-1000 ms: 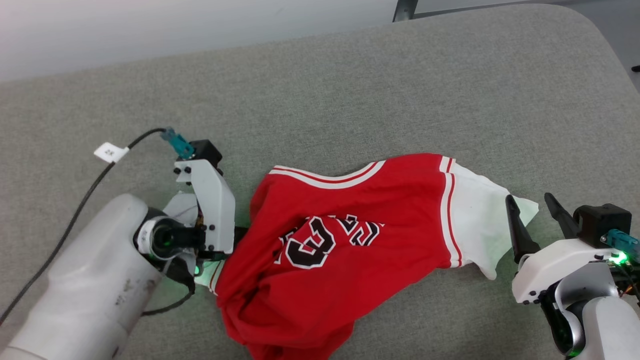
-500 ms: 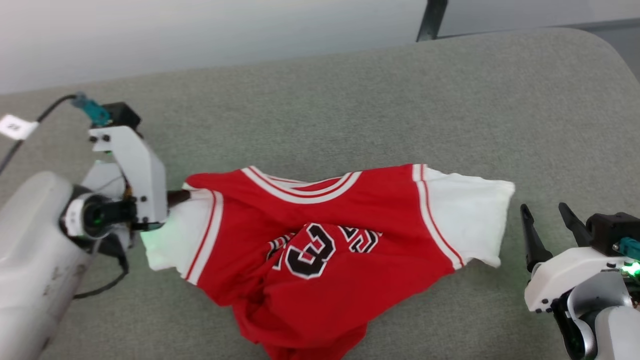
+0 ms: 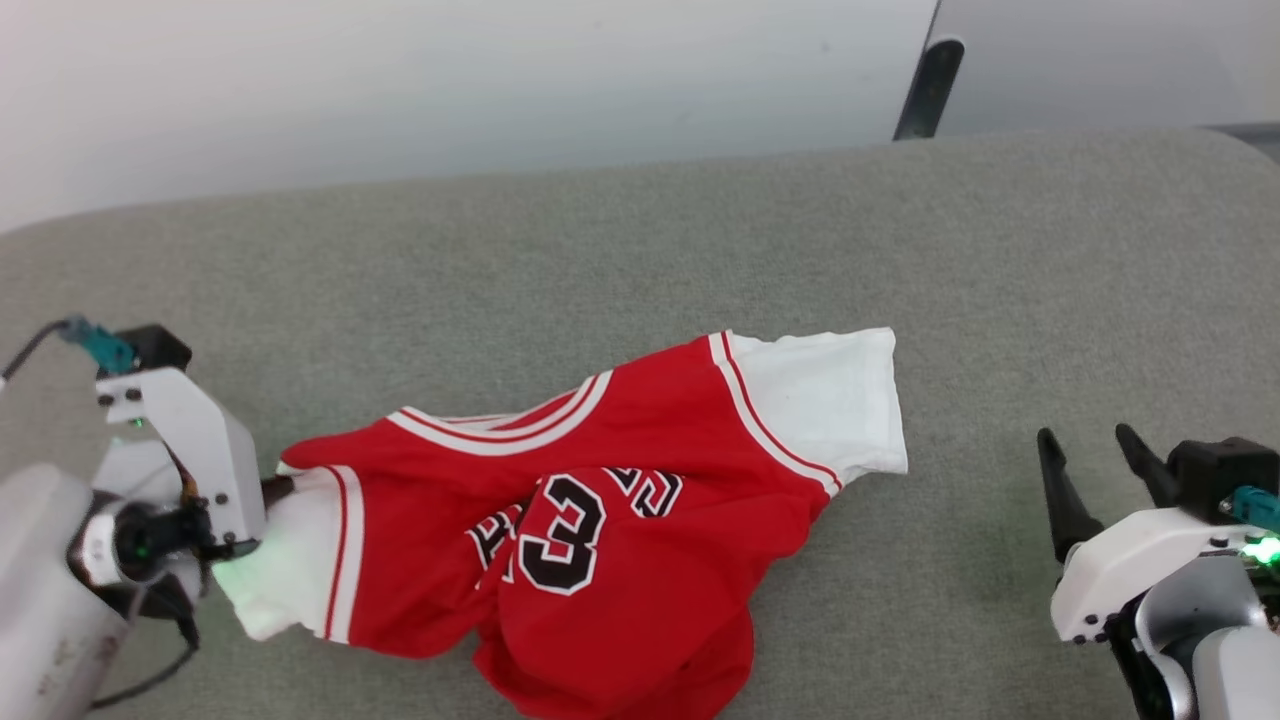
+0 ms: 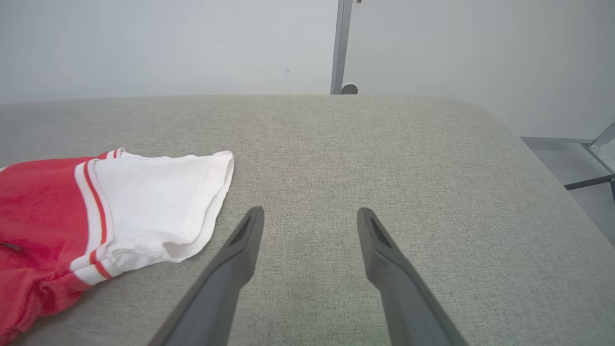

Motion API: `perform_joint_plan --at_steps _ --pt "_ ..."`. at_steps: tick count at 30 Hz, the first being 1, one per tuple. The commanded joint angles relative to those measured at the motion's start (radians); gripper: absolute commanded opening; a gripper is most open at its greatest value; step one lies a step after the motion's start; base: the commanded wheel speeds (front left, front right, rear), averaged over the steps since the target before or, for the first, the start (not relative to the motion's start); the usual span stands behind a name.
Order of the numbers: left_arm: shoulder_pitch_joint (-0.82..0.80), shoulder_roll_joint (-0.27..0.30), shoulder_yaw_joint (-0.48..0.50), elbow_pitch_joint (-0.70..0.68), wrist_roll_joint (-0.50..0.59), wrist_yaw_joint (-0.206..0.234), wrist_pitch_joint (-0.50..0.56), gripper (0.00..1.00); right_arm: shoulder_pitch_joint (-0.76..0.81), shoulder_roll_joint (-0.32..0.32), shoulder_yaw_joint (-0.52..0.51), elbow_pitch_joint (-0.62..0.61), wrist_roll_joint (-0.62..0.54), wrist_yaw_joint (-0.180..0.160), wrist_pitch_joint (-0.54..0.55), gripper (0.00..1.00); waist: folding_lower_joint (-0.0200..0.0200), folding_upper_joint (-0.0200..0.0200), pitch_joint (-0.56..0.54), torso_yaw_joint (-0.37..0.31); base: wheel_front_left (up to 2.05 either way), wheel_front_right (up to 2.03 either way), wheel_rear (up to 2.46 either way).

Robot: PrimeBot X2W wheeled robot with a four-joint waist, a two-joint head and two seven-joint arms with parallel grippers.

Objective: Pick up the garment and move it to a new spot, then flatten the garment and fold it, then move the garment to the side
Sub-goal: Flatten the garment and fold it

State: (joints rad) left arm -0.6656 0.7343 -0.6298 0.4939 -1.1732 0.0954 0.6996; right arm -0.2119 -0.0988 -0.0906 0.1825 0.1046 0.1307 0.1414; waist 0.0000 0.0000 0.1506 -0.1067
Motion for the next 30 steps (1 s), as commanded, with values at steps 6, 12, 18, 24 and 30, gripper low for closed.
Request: perform_joint_plan --at_steps 6,12,18,24,30 --pt "0.046 -0.034 0.01 0.026 -0.005 -0.045 -0.085 1.0 0.031 -0.012 0.025 -0.006 0.011 0.0 0.007 1.0 0.0 0.0 -0.05 0.02 0.0 0.0 0.0" --pt "0.095 -0.036 -0.001 0.003 0.013 -0.089 -0.152 1.0 0.063 -0.023 0.033 -0.037 0.018 0.0 -0.024 1.0 0.0 0.0 -0.113 0.029 0.0 0.0 0.0" --pt "0.116 -0.034 -0.027 -0.004 0.036 -0.12 -0.167 1.0 0.066 -0.016 0.026 -0.083 0.01 0.0 -0.067 1.0 0.0 0.0 -0.118 0.035 0.0 0.0 0.0" --pt "0.061 -0.054 -0.051 0.068 0.071 -0.161 -0.174 1.0 0.02 -0.022 0.04 -0.129 0.007 0.0 -0.058 1.0 0.0 0.0 -0.072 0.036 0.0 0.0 0.0" --pt "-0.005 -0.081 -0.061 0.182 0.074 -0.161 -0.141 1.0 -0.048 -0.052 0.084 -0.151 0.034 0.0 -0.015 1.0 0.0 0.0 0.0 0.032 0.0 0.0 0.0"
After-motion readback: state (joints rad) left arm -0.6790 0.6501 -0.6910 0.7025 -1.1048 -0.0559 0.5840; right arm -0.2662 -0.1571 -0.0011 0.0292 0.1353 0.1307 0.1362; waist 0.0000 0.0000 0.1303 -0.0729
